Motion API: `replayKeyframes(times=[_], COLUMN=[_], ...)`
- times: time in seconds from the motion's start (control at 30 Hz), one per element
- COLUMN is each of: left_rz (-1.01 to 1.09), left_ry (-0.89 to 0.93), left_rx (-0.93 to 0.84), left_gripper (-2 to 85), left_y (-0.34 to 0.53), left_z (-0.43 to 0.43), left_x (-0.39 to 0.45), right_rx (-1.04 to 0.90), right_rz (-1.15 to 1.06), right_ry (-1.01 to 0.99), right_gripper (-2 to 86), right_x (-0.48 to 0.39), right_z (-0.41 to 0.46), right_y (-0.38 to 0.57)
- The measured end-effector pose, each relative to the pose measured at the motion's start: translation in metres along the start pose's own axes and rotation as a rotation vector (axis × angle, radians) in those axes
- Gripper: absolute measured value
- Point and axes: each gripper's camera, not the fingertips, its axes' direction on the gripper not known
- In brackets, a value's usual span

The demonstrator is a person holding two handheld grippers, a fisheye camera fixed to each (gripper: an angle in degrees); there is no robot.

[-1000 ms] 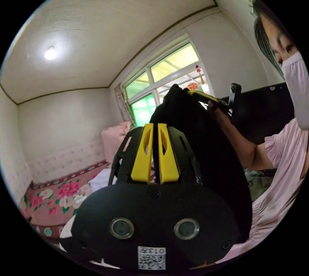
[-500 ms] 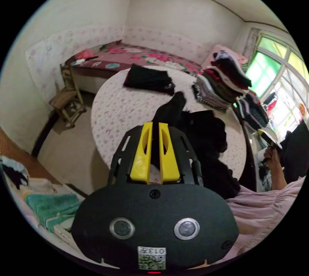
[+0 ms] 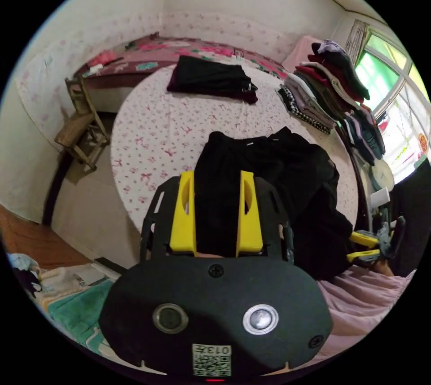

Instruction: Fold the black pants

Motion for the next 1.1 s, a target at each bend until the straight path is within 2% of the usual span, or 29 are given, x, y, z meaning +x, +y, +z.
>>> replayKeyframes(times=[0.07,0.13,0.17,0.23,0.27,0.3,0.37,0.47,0.53,0.6,0.67,0.77,0.8,0.83,0.87,0.93,1.0,1.1], left_rz=[0.022,0.048,0.058,0.069,0.08,0.076,0.0,-0.026,0.018,0.059,-0.003,-0.161,-0.183,-0.261,-0.326,-0.408,-0.468,-0.425], left_ry=[0.051,0.041,0.039,0.0,0.048,0.103,0.34,0.455,0.445,0.356,0.183,0.025,-0.003,-0.035,-0.037,-0.06,-0.101,-0.18], left_rx=[-0.124,-0.253,-0.306,-0.283,-0.258,-0.223,0.019,0.271,0.403,0.533,0.601,0.546,0.508,0.398,0.284,0.152,0.139,0.233], left_gripper=[13.9,12.8,10.3,6.4,4.7,4.3,3.3,2.7,2.6,2.7,3.0,3.8,4.0,4.5,5.1,5.9,6.3,6.5], left_y=[-0.013,-0.018,-0.02,-0.027,-0.035,-0.039,-0.053,-0.063,-0.061,-0.052,-0.04,-0.019,-0.014,-0.005,0.006,0.023,0.035,0.025], left_z=[0.029,0.052,0.059,0.045,0.03,0.019,-0.041,-0.126,-0.174,-0.214,-0.239,-0.233,-0.227,-0.211,-0.193,-0.173,-0.173,-0.193], left_x=[-0.003,0.0,0.003,0.007,0.007,0.006,-0.01,-0.024,-0.022,-0.017,-0.022,-0.047,-0.052,-0.065,-0.076,-0.085,-0.083,-0.062], right_rx=[-0.093,-0.201,-0.208,-0.163,-0.082,0.008,0.176,0.458,0.627,0.746,0.786,0.64,0.525,0.46,0.317,0.055,0.017,0.163], right_rz=[-0.027,-0.005,0.002,0.01,0.016,0.025,0.041,0.041,0.034,0.016,0.045,0.158,0.202,0.221,0.266,0.379,0.466,0.58], right_ry=[0.067,0.058,0.037,0.018,0.055,0.096,0.163,0.354,0.466,0.545,0.582,0.548,0.532,0.528,0.506,0.35,0.228,0.163], right_gripper=[12.6,5.1,4.7,3.8,3.4,3.2,3.0,2.9,3.0,3.1,3.2,3.5,3.6,3.7,3.9,4.7,5.5,6.4], right_x=[-0.001,0.01,0.014,0.024,0.031,0.039,0.051,0.061,0.067,0.074,0.093,0.146,0.169,0.181,0.204,0.249,0.27,0.285], right_z=[0.024,0.043,0.043,0.026,0.002,-0.031,-0.091,-0.192,-0.247,-0.271,-0.279,-0.255,-0.232,-0.218,-0.184,-0.116,-0.094,-0.107], right_y=[-0.011,-0.025,-0.029,-0.04,-0.046,-0.052,-0.06,-0.062,-0.06,-0.058,-0.062,-0.07,-0.069,-0.067,-0.06,-0.028,0.004,0.048])
